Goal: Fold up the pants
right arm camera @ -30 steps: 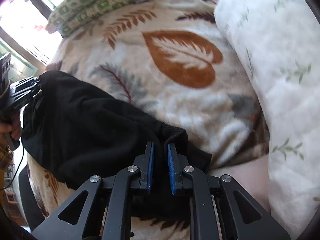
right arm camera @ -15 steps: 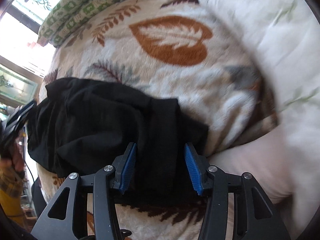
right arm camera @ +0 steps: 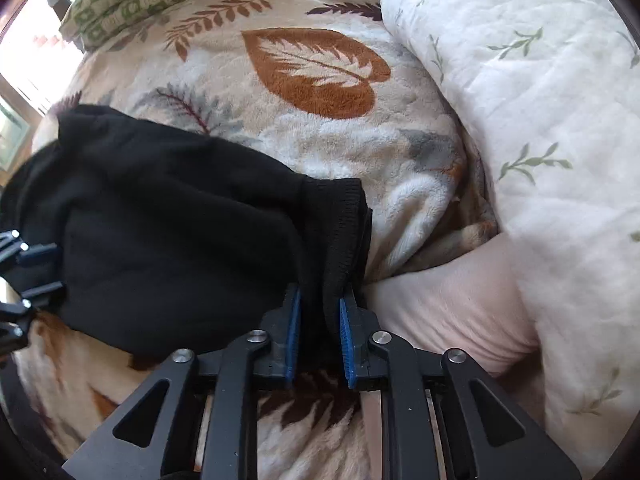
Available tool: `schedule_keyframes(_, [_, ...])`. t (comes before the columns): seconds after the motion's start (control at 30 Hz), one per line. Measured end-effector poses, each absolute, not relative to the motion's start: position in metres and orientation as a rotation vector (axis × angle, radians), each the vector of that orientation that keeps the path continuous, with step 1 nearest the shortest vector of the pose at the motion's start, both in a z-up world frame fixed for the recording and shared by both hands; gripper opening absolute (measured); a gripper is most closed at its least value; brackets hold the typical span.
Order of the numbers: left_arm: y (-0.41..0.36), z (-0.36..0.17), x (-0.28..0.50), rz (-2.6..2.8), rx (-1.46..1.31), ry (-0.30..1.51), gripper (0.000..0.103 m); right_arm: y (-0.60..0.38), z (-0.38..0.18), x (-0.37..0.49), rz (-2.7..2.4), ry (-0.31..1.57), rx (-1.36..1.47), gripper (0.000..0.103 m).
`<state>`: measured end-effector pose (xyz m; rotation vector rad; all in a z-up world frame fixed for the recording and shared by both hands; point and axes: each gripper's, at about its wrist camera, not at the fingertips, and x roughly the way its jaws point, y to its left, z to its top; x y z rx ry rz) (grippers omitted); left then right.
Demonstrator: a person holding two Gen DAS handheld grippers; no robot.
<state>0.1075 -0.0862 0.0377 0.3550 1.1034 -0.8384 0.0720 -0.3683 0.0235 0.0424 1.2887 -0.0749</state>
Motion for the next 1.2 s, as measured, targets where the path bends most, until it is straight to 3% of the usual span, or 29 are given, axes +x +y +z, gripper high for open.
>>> schedule_keyframes(0.17, [-0.076,0.049,0.108,-0.826,0.286,1.121,0.043,-0.364,0.045,0.068,-0.083,1.252,0.013,0.029])
schedule_keyframes(0.23, [-0.073,0.052,0.104,-0.838,0.274,1.111,0.043,-0.366,0.055,0.061,-0.07,1.238,0.049,0.041])
schedule_keyframes(0.3, [-0.073,0.055,0.1,-0.85,0.271,1.104,0.043,-0.364,0.059,0.052,-0.053,1.236,0.089,0.044])
schedule_keyframes(0.43, [-0.082,0.044,0.098,-0.845,0.312,1.116,0.043,-0.363,0.051,0.038,-0.073,1.262,0.175,0.044])
schedule_keyframes(0.6, [-0.084,0.031,0.099,-0.806,0.311,1.106,0.046,-0.359,0.031,0.04,-0.114,1.246,0.078,0.044])
schedule_keyframes(0.7, [-0.082,0.034,0.1,-0.791,0.273,1.121,0.046,-0.354,0.019,0.045,-0.078,1.254,0.051,0.018])
schedule_keyframes(0.77, [-0.079,0.039,0.102,-0.794,0.231,1.144,0.046,-0.349,0.027,0.041,-0.09,1.244,0.012,0.014])
schedule_keyframes(1.0, [-0.094,0.047,0.108,-0.829,0.202,1.148,0.046,-0.353,0.03,0.036,-0.121,1.279,-0.031,0.014])
schedule_keyframes(1.2, [-0.096,0.036,0.106,-0.82,0.22,1.162,0.047,-0.349,0.015,0.043,-0.108,1.309,-0.096,0.028])
